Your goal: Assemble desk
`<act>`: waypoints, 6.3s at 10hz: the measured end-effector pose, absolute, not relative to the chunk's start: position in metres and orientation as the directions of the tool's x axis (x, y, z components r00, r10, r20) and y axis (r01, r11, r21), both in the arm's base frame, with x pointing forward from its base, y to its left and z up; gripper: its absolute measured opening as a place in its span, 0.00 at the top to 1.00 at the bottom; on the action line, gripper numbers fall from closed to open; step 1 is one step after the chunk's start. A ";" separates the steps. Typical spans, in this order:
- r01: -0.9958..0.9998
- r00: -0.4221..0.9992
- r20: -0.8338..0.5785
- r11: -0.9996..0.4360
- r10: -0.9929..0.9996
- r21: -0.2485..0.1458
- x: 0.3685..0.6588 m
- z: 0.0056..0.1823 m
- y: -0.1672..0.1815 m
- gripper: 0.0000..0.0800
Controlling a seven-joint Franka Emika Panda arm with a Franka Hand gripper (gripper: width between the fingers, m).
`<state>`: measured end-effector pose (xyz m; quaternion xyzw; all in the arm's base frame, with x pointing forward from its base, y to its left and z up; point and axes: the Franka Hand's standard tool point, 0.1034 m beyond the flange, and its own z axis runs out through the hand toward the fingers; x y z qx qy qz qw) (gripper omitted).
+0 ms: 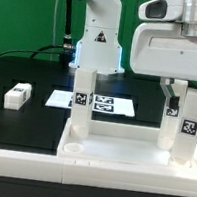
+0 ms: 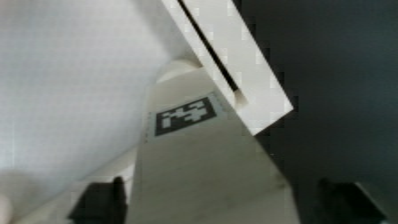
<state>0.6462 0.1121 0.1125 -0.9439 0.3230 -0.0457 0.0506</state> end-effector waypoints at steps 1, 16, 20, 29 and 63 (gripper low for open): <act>-0.654 0.748 0.044 -0.746 -0.663 -0.125 0.645 0.112 0.111 0.54; -0.985 0.136 -0.112 -0.122 -0.984 -0.124 0.636 0.107 0.103 0.23; -0.897 0.432 -0.060 -0.422 -0.900 -0.132 0.637 0.108 0.107 0.19; -0.506 0.844 0.121 -0.850 -0.523 -0.149 0.653 0.117 0.109 0.47; -0.402 0.907 0.099 -0.912 -0.409 -0.084 0.640 0.108 0.106 0.64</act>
Offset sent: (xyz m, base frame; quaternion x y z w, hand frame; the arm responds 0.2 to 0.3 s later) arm 0.0105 -0.0258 0.0063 0.0494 0.0088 0.1945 0.9796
